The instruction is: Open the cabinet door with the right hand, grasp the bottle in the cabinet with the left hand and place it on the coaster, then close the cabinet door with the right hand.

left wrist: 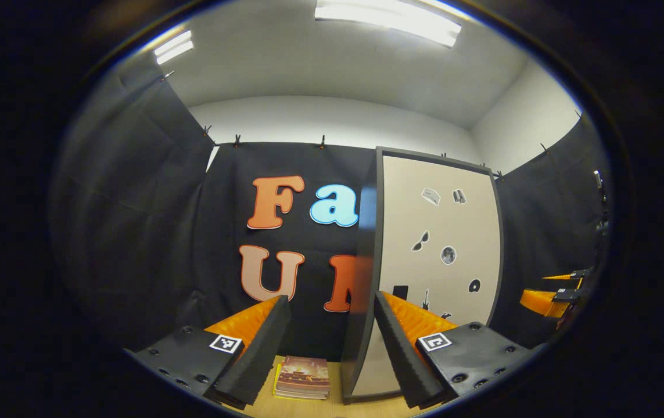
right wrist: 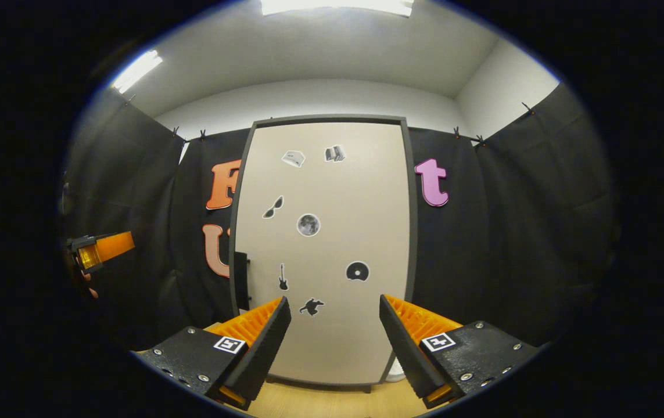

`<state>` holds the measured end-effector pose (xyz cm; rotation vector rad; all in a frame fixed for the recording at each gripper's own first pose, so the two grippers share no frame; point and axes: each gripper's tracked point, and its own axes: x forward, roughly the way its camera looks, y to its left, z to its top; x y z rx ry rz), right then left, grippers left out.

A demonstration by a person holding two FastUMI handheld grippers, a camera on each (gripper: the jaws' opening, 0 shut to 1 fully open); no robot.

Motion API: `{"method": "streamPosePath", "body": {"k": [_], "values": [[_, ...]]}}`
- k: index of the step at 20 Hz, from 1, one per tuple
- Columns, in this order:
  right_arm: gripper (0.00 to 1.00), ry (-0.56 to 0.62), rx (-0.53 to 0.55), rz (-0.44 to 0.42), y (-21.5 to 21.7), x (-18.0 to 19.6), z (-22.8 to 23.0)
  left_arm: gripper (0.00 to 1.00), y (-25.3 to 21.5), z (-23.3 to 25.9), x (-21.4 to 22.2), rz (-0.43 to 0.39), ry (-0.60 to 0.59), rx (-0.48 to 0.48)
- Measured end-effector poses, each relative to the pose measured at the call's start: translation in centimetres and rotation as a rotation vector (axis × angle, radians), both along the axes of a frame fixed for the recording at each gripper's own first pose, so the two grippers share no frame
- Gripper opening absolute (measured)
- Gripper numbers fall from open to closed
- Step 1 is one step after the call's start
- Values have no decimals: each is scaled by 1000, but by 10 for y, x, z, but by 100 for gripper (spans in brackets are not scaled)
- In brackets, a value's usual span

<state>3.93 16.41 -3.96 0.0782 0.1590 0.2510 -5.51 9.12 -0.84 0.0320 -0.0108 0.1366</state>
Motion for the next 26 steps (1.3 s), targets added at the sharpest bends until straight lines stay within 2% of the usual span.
{"method": "streamPosePath", "body": {"k": [3,4,7,11,12,15,16,19,22,23,24,26], "values": [[95,18,16,76,51,16,-4,97,32,-2,-11,54,6,6],[97,17,16,100,68,22,-5,95,40,-1,-14,64,7,3],[95,45,18,151,119,42,-16,95,68,-1,-19,92,7,12],[92,146,13,148,164,77,-49,97,104,-5,-23,122,22,27],[89,168,18,142,172,84,-56,94,111,-6,-23,125,27,28],[81,212,35,123,195,107,-70,94,130,-12,-23,123,44,26],[75,232,46,105,200,113,-73,94,135,-14,-21,122,51,26],[64,292,86,45,203,129,-88,95,143,-17,-13,106,65,35],[53,346,151,35,213,137,-97,94,148,-19,-7,93,71,57],[51,359,154,33,217,141,-102,94,146,-25,-3,82,84,55],[43,368,152,23,218,138,-103,94,141,-31,0,65,101,47],[38,343,122,10,217,139,-102,96,136,-35,6,52,119,47]]}}
